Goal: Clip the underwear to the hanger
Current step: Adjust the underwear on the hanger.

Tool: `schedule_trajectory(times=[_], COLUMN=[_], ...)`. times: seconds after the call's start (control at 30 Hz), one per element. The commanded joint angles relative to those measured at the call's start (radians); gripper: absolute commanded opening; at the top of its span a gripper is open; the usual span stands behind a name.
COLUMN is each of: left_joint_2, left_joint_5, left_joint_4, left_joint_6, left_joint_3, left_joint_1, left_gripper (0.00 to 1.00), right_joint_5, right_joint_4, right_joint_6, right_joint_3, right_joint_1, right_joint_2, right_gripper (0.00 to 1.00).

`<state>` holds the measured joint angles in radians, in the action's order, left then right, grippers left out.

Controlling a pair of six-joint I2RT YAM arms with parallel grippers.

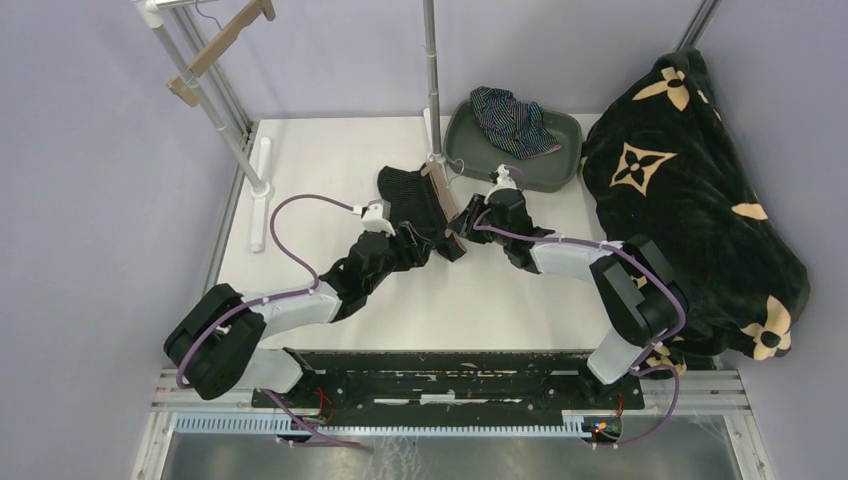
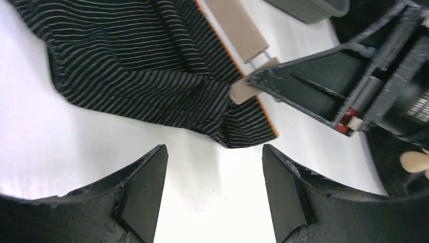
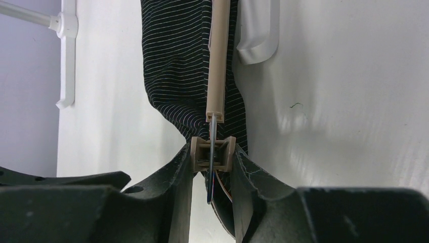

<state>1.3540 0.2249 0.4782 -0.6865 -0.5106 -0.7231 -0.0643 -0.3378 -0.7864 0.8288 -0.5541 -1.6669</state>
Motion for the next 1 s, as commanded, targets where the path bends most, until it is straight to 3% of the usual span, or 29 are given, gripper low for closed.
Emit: schedule_trajectory(times=[0.0,0.17,0.57,0.97], left_joint_2=[-0.018,0.043,0.183,0.261], left_joint_5=[-0.045,-0.065,-0.012,0.027], left_joint_4=[0.183,0.262,0.246,0.245], left_joint_6=[0.041,0.091,0.125,0.154], left_joint_3=[0.013,0.010,-0.042,-0.110], left_joint_1=[-0.021,-0.030,-0.029,-0.029], left_gripper=[0.74,0.74,0.70,0.57], right_joint_5=[-0.036,-0.046,-0.062,-0.079], right_joint_4=[-0.113,-0.133,-0.149,-0.165], right_joint_6=[-0.072,-0.088,-0.097,-0.107], right_joint_3=[0.000,-0.005,-0.017,-0.032], right_joint_1=[0.000,0.001,0.009,0.021], right_joint_2=[-0.020,-0.029,-0.019,-0.010], right_gripper=[0.33,0.33,0.33,0.32])
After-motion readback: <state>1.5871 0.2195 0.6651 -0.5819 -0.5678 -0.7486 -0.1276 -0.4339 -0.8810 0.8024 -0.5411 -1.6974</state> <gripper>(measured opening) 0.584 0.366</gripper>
